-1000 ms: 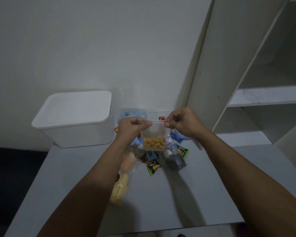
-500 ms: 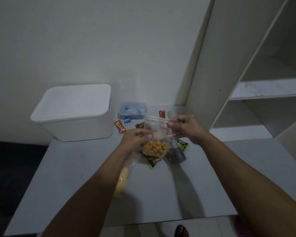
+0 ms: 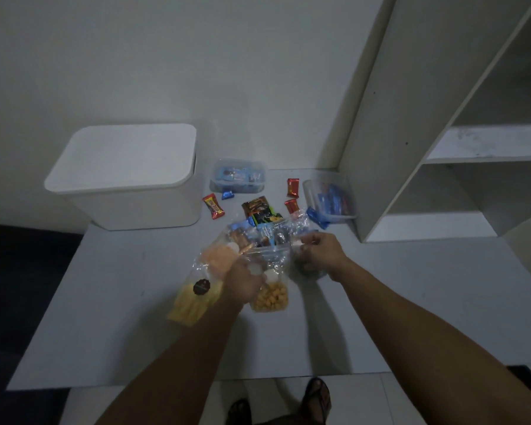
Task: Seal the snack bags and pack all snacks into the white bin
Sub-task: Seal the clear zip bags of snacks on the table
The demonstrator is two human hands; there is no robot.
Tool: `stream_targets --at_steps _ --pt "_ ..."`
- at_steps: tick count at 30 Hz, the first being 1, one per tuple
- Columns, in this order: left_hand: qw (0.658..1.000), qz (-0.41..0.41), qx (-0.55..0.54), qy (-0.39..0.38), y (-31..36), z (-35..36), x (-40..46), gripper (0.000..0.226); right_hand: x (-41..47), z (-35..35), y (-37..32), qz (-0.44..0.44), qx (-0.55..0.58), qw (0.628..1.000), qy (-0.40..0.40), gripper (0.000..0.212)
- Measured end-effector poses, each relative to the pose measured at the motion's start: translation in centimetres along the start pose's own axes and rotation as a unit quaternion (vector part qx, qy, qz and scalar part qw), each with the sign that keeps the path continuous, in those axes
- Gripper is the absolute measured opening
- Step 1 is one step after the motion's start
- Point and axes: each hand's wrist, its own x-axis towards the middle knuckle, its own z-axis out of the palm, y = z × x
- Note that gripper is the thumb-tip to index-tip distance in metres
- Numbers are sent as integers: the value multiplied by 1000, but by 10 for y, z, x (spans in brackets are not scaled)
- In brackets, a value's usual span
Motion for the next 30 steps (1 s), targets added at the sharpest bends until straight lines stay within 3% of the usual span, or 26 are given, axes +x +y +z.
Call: stream_targets --at_steps 3,6,11,15,19,22,25,30 --pt "995 26 50 86 0 4 1 46 13 -7 11 -28 -120 990 72 18" --pt "987 87 73 114 5 8 2 46 27 -13 21 -16 -192 977 90 23" --pt "988 87 110 62 15 14 6 44 46 -16 28 1 -231 972 38 49" --pt "989 62 135 -21 33 19 11 32 56 -17 30 10 -227 973 26 58" --pt "986 16 143 -86 44 30 15 34 57 -20 35 4 -225 973 42 46" --pt "983 6 160 -89 44 32 16 35 57 -22 39 10 -158 986 52 14" --pt "978 24 188 -85 48 32 17 32 55 -28 43 25 -76 994 81 24" --pt "986 26 147 -71 62 30 16 26 39 -41 38 0 -31 997 64 13"
